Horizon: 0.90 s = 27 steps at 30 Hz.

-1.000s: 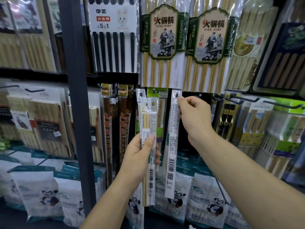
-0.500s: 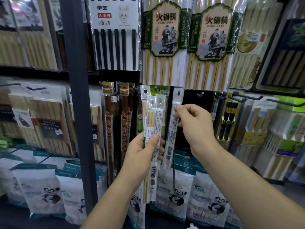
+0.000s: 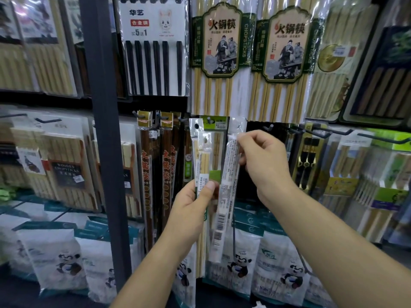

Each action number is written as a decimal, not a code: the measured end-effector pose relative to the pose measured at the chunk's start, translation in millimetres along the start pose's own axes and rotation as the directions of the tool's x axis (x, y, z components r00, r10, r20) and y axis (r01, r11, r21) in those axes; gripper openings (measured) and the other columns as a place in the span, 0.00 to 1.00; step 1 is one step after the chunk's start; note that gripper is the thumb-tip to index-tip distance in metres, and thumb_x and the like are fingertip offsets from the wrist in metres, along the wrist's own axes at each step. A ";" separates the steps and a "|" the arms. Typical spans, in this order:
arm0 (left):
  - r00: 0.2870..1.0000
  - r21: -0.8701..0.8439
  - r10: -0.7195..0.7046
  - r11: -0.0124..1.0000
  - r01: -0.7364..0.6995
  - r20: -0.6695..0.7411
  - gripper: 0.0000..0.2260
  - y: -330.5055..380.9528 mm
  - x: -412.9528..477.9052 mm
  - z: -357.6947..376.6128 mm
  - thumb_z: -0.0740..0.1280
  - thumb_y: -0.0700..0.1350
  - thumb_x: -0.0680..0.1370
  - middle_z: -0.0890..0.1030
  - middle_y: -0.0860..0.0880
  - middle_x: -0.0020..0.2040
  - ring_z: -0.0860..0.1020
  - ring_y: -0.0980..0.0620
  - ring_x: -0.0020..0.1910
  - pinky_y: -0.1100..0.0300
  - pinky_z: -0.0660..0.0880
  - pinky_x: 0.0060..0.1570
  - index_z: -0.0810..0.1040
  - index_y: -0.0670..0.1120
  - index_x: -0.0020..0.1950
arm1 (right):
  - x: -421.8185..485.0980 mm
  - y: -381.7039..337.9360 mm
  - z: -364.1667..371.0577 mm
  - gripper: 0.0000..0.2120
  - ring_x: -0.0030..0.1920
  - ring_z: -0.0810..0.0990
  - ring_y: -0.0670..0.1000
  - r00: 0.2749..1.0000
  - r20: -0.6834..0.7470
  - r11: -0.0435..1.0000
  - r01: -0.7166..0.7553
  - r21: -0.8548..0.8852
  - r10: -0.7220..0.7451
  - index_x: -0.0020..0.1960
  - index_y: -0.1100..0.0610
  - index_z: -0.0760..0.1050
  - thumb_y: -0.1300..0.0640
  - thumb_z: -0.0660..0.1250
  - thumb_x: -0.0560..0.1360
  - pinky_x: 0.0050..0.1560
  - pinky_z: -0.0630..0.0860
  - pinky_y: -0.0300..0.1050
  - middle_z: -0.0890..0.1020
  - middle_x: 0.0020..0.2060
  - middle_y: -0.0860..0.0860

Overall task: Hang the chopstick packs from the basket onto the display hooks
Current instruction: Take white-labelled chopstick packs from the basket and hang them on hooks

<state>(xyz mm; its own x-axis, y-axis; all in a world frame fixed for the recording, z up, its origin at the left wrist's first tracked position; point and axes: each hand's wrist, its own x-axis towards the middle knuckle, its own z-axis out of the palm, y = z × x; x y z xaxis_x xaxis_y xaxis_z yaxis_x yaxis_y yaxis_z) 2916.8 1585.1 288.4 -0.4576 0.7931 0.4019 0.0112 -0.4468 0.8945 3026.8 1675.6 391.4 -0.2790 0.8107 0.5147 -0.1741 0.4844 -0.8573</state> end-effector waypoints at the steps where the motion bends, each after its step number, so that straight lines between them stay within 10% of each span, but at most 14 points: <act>1: 1.000 -0.007 -0.012 1.000 0.012 -0.026 0.12 -1.3 1.2 -0.7 0.66 0.55 0.80 0.87 0.50 0.49 0.85 0.51 0.50 0.53 0.82 0.54 0.84 0.50 0.55 | 3.9 -0.3 -1.2 0.11 0.31 0.73 0.44 1.000 -0.023 1.000 0.004 -0.005 -0.004 0.41 0.59 0.81 0.55 0.68 0.80 0.34 0.73 0.38 0.78 0.31 0.49; 8: 0.999 -0.025 -0.014 1.000 0.013 -0.029 0.12 5.0 -0.2 -1.5 0.62 0.48 0.85 0.73 0.49 0.33 0.68 0.54 0.28 0.60 0.70 0.27 0.81 0.50 0.45 | 14.2 6.9 -2.0 0.16 0.34 0.74 0.46 0.996 -0.086 0.998 0.012 -0.058 -0.017 0.41 0.63 0.80 0.51 0.68 0.80 0.40 0.75 0.45 0.78 0.32 0.50; 21: 0.998 -0.105 -0.058 0.993 0.056 -0.015 0.09 8.7 -1.2 -1.1 0.54 0.42 0.86 0.76 0.48 0.35 0.68 0.54 0.29 0.60 0.63 0.27 0.72 0.43 0.53 | 21.5 17.0 1.0 0.17 0.28 0.70 0.43 0.992 -0.129 0.985 -0.009 -0.173 -0.013 0.35 0.57 0.76 0.51 0.67 0.80 0.46 0.82 0.56 0.70 0.23 0.41; 27: 0.999 -0.019 -0.043 0.999 0.043 -0.019 0.08 7.5 -1.6 -1.5 0.56 0.44 0.86 0.78 0.48 0.37 0.70 0.53 0.30 0.60 0.67 0.28 0.73 0.43 0.54 | 19.8 12.9 -2.6 0.16 0.32 0.73 0.45 0.990 -0.104 0.985 0.078 -0.157 -0.095 0.39 0.60 0.79 0.50 0.67 0.80 0.41 0.77 0.45 0.74 0.28 0.45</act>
<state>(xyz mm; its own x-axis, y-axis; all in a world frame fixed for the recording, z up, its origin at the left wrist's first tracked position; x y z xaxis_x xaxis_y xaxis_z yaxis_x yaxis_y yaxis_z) 2916.3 1579.8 294.2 -0.4744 0.8037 0.3593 -0.0250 -0.4203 0.9071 3021.5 1698.7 390.5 -0.1612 0.7909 0.5904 -0.0449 0.5917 -0.8049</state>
